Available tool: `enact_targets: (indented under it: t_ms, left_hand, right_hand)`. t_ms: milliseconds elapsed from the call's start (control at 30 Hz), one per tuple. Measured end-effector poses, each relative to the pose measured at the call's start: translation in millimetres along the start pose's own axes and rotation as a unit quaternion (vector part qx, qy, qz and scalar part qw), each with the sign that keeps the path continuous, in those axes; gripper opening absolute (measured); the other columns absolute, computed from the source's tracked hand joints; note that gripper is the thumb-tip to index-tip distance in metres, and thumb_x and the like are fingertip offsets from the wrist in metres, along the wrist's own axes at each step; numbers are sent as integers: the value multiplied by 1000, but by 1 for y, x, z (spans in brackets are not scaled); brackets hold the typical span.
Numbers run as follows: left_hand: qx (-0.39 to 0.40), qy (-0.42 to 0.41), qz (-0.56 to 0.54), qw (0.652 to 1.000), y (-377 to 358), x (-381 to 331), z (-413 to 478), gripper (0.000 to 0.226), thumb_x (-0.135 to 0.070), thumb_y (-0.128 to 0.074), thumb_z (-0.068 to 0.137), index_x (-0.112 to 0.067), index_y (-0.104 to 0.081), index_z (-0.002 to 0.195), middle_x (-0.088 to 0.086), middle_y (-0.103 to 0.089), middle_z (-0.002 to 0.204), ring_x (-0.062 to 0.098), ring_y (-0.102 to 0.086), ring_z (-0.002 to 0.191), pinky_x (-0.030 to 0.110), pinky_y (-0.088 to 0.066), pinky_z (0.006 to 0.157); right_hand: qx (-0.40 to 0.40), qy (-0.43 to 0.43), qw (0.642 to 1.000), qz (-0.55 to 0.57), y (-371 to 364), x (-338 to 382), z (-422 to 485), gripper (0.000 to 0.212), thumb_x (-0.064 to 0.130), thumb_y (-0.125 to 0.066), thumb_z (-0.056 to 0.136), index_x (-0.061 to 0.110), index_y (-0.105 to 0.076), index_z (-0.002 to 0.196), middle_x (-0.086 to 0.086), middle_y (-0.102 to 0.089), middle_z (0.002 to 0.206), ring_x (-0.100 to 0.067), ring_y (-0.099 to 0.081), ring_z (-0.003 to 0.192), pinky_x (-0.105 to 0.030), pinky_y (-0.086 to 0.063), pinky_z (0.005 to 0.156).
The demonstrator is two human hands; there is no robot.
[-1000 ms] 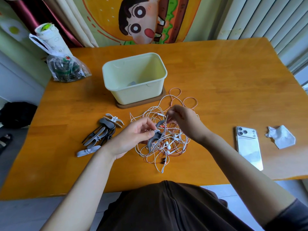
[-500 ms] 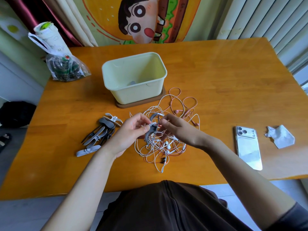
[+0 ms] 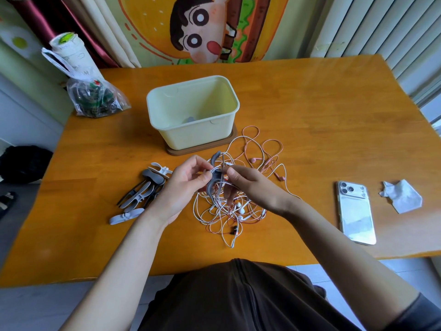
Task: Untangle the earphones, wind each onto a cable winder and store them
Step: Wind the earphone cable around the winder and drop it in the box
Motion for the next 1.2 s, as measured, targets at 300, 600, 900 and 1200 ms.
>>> enact_targets:
  t_ms: [300,600,900,1200]
  left_hand:
    - [-60,-19,-52,997,12,-3,0,16,-3,-50,95,-19,-55,92,3,-65,95,20,-62,93,31,-51,80]
    - [-102,-34,-166,980,12,-8,-4,17,1,-44,96,-15,-51,93,3,-67,96,11,-68,86,23,-55,76]
    - [-178,-38,-204,962,19,-4,-5,15,0,-45,97,-13,-53,96,9,-62,97,11,-67,79,27,-56,79]
    - [-268,-42,-131,953,35,2,-7,19,-2,-52,95,-21,-57,95,11,-61,107,32,-60,105,43,-50,96]
  right_hand:
    - [-42,6,997,-69,2,3,0,20,16,-46,98,20,-56,82,7,-58,66,-7,-54,60,-20,-46,59]
    - [-80,4,997,12,1,6,2,11,10,-50,96,4,-59,95,2,-64,67,0,-51,50,-11,-40,48]
    - [-122,19,989,-85,3,10,1,16,14,-48,96,11,-62,88,8,-64,67,1,-49,48,-9,-35,47]
    - [-144,72,967,-197,-7,24,-6,17,12,-44,99,14,-58,88,5,-58,73,5,-52,52,-9,-38,51]
Point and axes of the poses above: each hand's wrist, its own z-axis towards the middle knuckle, its own y-axis out of the back of the hand, x = y × z, the point moved 10 cm from there along z, towards the middle knuckle
